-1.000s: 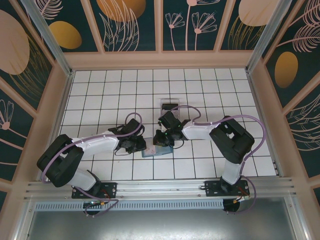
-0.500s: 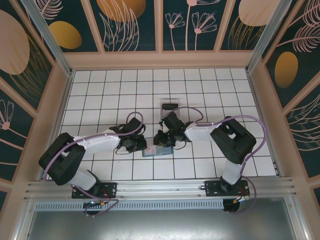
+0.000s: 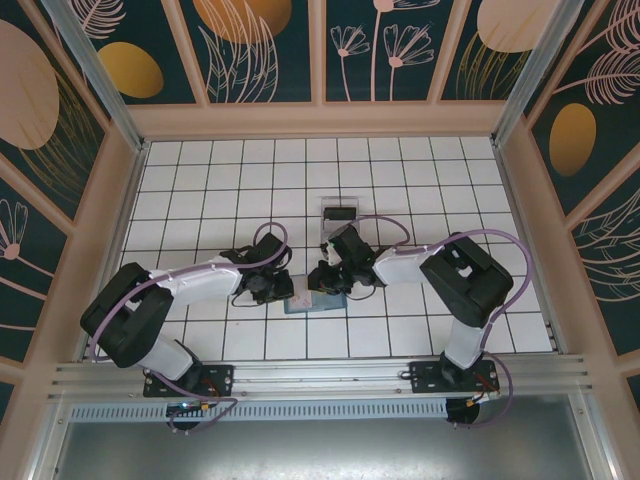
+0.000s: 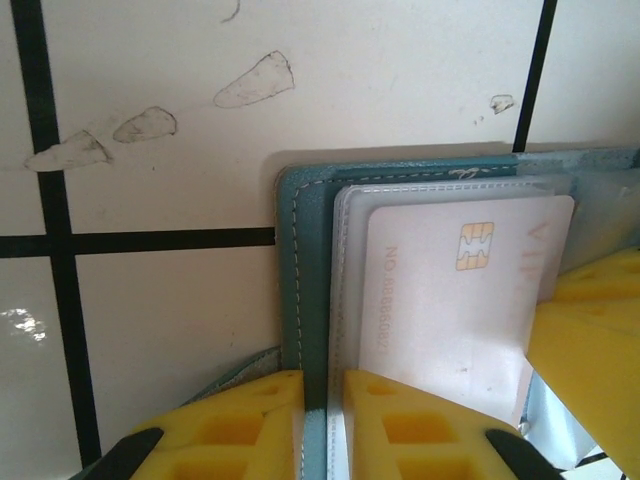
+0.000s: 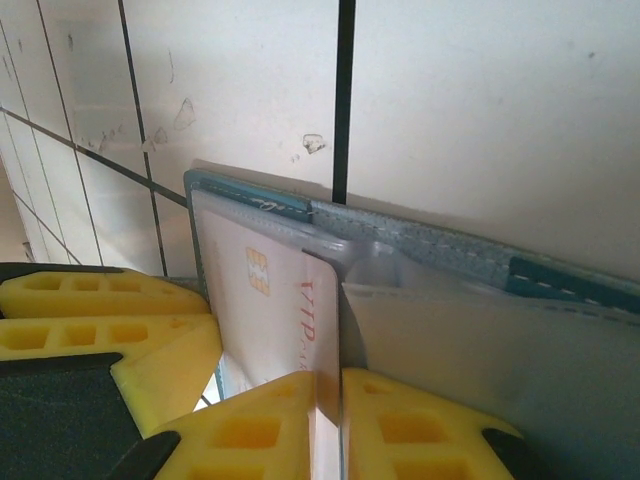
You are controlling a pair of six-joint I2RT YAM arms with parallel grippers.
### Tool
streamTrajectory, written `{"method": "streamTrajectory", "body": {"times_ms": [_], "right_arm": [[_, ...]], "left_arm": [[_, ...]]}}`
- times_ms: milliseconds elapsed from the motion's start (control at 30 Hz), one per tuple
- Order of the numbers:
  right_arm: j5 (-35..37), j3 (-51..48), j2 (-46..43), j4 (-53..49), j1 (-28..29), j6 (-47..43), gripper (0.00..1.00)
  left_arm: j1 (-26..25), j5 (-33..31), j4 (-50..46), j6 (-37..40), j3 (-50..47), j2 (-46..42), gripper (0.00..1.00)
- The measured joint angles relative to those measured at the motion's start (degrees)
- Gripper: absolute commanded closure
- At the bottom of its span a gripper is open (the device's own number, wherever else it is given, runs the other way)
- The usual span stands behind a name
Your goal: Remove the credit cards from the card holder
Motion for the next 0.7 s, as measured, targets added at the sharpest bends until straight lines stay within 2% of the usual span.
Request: {"method": "streamTrajectory", "body": {"times_ms": [700], "right_arm": [[-1.0,-1.6,-0.9,0.9,-1.0,0.2,0.99]], "left_arm": [[0.2,0.8,0.4,0.5,0.5,0.7,0.80]]}}
